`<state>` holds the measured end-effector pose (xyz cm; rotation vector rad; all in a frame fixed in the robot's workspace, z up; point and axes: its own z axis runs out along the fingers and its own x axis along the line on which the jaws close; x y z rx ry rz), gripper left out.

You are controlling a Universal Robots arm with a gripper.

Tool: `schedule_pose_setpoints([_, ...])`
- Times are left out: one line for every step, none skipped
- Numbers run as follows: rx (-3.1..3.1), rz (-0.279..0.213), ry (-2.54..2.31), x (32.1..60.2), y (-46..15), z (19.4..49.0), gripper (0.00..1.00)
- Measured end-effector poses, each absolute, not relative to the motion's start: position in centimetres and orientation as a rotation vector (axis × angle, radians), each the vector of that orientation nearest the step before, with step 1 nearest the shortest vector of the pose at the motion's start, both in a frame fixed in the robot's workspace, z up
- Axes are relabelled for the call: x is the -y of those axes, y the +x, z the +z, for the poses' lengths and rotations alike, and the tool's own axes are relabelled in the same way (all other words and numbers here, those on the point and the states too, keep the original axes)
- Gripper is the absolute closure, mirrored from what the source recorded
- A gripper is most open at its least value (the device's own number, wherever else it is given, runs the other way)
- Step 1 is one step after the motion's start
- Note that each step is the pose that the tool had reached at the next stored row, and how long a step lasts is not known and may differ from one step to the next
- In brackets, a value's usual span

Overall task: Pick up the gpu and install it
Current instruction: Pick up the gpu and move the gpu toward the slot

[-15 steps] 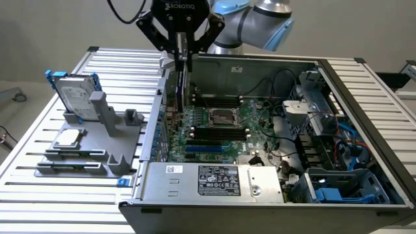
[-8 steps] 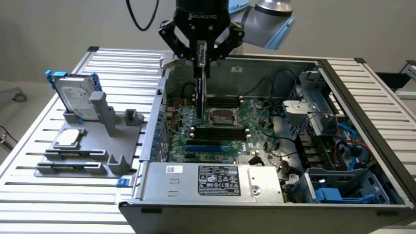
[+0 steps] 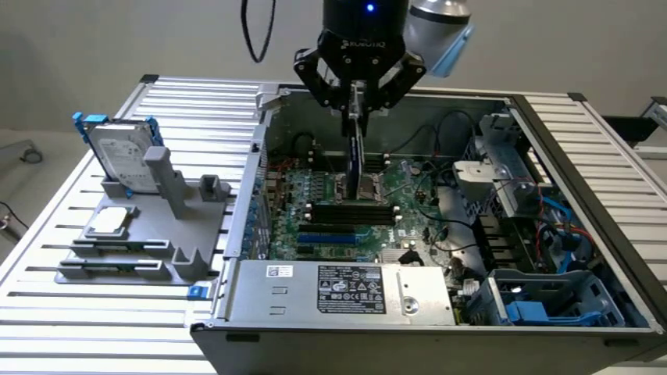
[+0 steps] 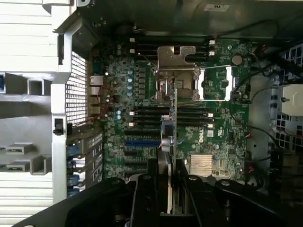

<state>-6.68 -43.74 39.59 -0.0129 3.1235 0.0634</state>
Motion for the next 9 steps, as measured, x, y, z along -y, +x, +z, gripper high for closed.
schedule_pose_setpoints([-3.123,0.063,-0.013,43.7,-6.2,39.4,0.74])
schedule_pose_setpoints([-3.123,0.062,-0.013,43.7,-5.8,39.2,0.74])
schedule_pose_setpoints([-3.123,0.061,-0.013,43.7,-5.3,39.0,0.74])
schedule_pose_setpoints([-3.123,0.061,-0.013,43.7,-4.8,38.8,0.74])
schedule_pose_setpoints([-3.123,0.06,-0.013,43.7,-4.4,38.7,0.74])
schedule_pose_setpoints([-3.123,0.059,-0.013,43.7,-4.0,38.5,0.74])
schedule_pose_setpoints([-3.124,0.06,-0.013,43.8,-3.9,38.5,0.74])
schedule_pose_setpoints([-3.124,0.061,-0.013,43.8,-3.8,38.5,0.74])
schedule_pose_setpoints([-3.124,0.061,-0.013,43.8,-3.8,38.5,0.74])
